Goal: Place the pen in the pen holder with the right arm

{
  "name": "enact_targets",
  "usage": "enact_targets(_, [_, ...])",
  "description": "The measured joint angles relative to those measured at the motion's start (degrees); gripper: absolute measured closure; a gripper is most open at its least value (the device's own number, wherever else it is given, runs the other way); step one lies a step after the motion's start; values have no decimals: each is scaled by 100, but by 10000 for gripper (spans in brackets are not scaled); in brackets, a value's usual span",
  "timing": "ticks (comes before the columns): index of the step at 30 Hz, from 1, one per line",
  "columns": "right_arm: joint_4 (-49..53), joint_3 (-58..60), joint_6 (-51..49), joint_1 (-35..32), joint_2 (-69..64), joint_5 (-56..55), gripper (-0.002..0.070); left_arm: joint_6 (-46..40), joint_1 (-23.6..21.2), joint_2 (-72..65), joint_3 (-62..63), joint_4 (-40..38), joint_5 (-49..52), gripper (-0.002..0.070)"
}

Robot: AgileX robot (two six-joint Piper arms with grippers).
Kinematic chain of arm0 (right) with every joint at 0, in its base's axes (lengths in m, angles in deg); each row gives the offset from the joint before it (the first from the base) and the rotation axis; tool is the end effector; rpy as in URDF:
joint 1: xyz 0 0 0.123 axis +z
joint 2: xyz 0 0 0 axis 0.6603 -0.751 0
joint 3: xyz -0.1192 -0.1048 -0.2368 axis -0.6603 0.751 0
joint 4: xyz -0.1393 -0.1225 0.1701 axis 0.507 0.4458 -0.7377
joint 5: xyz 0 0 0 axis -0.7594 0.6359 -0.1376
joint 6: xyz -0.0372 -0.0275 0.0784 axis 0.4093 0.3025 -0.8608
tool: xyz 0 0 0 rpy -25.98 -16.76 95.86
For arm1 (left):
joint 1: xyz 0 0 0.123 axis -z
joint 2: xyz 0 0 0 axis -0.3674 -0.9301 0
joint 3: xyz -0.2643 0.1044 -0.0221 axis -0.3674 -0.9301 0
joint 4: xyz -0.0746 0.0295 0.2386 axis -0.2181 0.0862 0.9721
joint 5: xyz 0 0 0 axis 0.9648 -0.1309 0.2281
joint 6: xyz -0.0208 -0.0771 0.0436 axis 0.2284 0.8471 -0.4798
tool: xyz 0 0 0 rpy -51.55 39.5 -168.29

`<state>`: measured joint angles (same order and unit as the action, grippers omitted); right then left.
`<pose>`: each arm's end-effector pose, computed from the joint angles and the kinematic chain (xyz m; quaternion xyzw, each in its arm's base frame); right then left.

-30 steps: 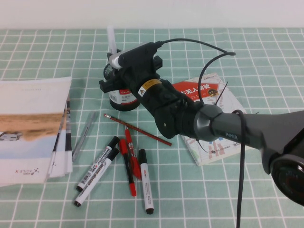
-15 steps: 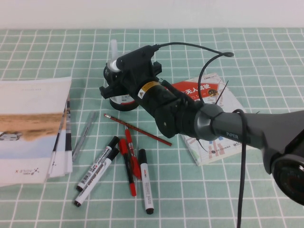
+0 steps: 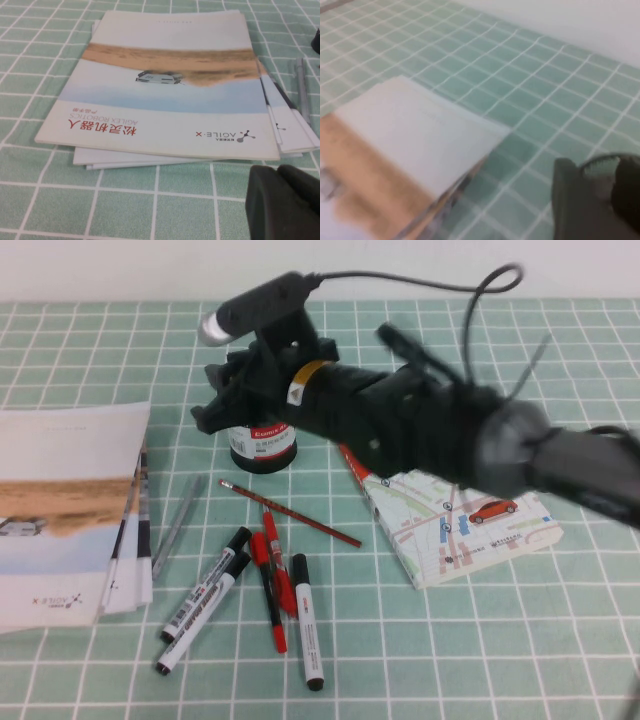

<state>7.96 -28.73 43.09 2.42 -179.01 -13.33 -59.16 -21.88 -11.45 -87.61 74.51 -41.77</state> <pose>0.3521 0.3367 0.2805 -0.2951 0.7460 0.2244 0.5532 0.0522 -0.0009 0.1721 -0.0077 0.8059 -0.0105 0.5919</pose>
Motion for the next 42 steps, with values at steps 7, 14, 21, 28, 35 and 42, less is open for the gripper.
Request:
enact_targets(7, [171,648,-13,80,1388,1534,669,0,0,0,0,0,0,679])
enact_targets(14, [287,1742,51,80,3030,2373,692,0,0,0,0,0,0,679])
enact_targets(21, [108,3364,51,80,4830,2712,694,0,0,0,0,0,0,679])
enact_targets(28, [-137,4372,58,80,6097,3789,695,0,0,0,0,0,0,679])
enact_targets(35, [-16,4938,73,80,6392,4079,694,0,0,0,0,0,0,679])
enact_targets(42, [-87,6216,-7,-707,6837,2709,695,0,0,0,0,0,0,679])
